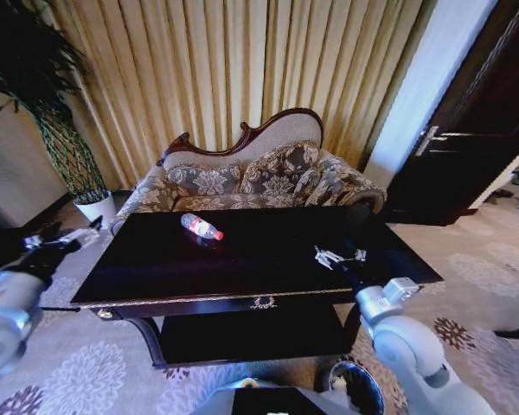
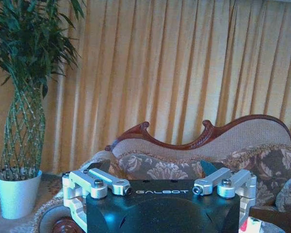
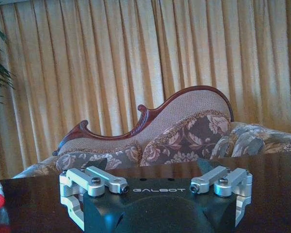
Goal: Move to the front of the table and place the trash on the table into the trash bin.
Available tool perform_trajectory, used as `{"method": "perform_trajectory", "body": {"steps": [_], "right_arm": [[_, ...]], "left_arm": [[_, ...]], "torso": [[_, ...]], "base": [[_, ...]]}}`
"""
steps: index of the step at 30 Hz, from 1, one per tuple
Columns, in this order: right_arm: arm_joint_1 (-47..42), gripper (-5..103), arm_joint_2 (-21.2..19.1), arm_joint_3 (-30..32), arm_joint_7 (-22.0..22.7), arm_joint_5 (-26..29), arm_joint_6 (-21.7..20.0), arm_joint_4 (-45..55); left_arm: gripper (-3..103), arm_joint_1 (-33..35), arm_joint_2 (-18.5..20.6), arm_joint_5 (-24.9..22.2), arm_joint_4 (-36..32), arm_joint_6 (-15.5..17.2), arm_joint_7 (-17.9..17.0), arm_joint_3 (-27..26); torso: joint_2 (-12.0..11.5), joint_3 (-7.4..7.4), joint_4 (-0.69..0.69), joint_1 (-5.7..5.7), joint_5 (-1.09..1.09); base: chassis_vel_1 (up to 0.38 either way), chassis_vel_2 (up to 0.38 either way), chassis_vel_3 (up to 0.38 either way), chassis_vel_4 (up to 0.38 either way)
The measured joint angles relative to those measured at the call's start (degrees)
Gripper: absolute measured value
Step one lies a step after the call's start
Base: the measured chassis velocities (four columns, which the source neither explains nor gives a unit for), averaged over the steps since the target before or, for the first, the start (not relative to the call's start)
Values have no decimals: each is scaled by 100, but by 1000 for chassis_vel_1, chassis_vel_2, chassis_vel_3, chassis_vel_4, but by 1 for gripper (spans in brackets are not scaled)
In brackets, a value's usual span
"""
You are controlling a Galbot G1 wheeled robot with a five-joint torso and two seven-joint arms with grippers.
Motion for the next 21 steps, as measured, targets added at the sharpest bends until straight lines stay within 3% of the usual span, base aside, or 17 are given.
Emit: {"method": "perform_trajectory", "body": {"steps": [2, 4, 7, 10, 15, 21], "right_arm": [[2, 100, 12, 18, -1, -20, 4, -31], [-4, 100, 12, 30, -2, -22, 7, -33], [-48, 100, 10, 124, -2, -24, 15, -34], [-57, 100, 10, 171, -1, -22, 19, -44], [-50, 100, 50, 136, 2, -58, 20, -43], [-5, 100, 58, 108, 5, -88, 20, -63]], "left_arm": [[100, -303, 134, -22, -7, 143, -433, 404], [100, -379, 160, -24, -7, 168, -509, 524], [100, -842, 301, 3, -2, 246, -1054, 1310], [100, -1109, 422, 7, 11, 257, -1328, 1725], [100, -1435, 624, -16, 90, 258, -1544, 2106], [100, -1690, 793, -42, 260, 258, -1561, 2351]], "torso": [[0, 0, -2, 0, 1], [0, 0, -2, 0, 1], [0, 0, -3, 0, 0], [0, 0, -2, 0, 0], [0, 1, -2, 0, 1], [0, 1, -1, 0, 0]], "base": [[0, 0, 0, 0], [0, 0, 0, 0], [0, 0, 0, 0], [0, 0, 0, 0], [0, 0, 0, 0], [0, 0, 0, 0]]}}
